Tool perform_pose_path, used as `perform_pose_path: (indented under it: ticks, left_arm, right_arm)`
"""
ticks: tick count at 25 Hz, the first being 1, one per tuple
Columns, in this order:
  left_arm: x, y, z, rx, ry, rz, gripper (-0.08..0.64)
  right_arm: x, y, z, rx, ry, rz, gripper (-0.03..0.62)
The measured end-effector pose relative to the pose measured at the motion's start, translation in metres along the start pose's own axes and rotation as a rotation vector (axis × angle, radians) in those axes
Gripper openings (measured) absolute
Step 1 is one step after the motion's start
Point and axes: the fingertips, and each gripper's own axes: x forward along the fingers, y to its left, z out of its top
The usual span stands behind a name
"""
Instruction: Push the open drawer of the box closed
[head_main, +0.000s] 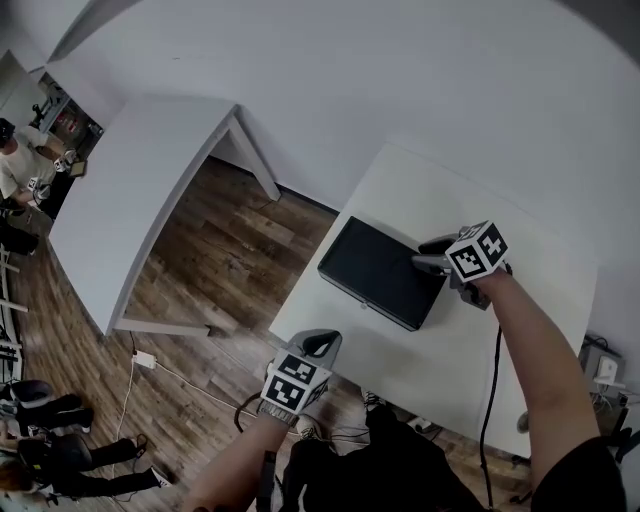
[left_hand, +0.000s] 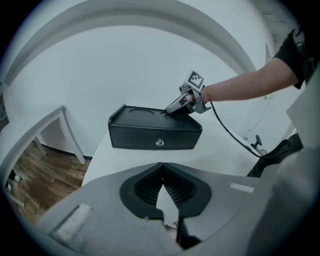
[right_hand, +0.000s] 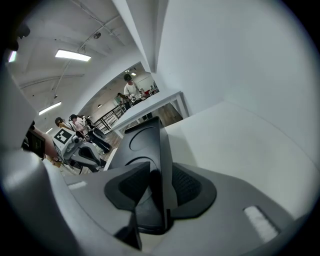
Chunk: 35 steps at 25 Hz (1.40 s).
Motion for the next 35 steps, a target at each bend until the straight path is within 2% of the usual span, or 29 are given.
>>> perform_pose_path:
  ticks: [3, 5, 7, 10, 17, 21, 30, 35]
  left_arm:
    - [-0.03, 0.002, -0.014, -0.047, -0.028, -0.03, 0.003]
    - [-0.052, 0.0, -0.024, -0.122, -0.053, -0.063, 0.003]
    - [-0.072, -0.003, -0.029, -0.199, -0.095, -0.121, 0.003]
    - [-0.096, -0.009, -0.028, -0.278, -0.174, -0.24, 0.003]
    - [-0.168, -0.041, -0.04, -0.377, -0.291, -0.473, 0.003]
    - [-0.202, -0.055, -0.059, -0.426, -0.315, -0.561, 0.003]
    - [-0.265, -0.088, -0.101, -0.53, -0.344, -0.73, 0.003]
    - [-0.286, -0.105, -0.133, -0.556, -0.319, -0.791, 0.003]
  right_arm:
    - [-0.014, -0.004, 0.001, -0.004, -0.051, -0.059, 0.135]
    - [-0.028, -0.002, 0.001, 0.008, -0.098, -0.106, 0.098]
    - [-0.045, 0.004, 0.002, 0.022, -0.152, -0.16, 0.014]
    - [-0.07, 0.026, 0.005, 0.056, -0.245, -0.196, 0.0]
    - [-0.094, 0.144, -0.006, 0.207, -0.504, -0.098, 0.003]
    - [-0.082, 0.218, -0.024, 0.299, -0.613, -0.022, 0.003]
    - [-0.034, 0.374, -0.076, 0.463, -0.721, 0.119, 0.003]
    - [-0.011, 0.444, -0.116, 0.584, -0.767, 0.171, 0.003]
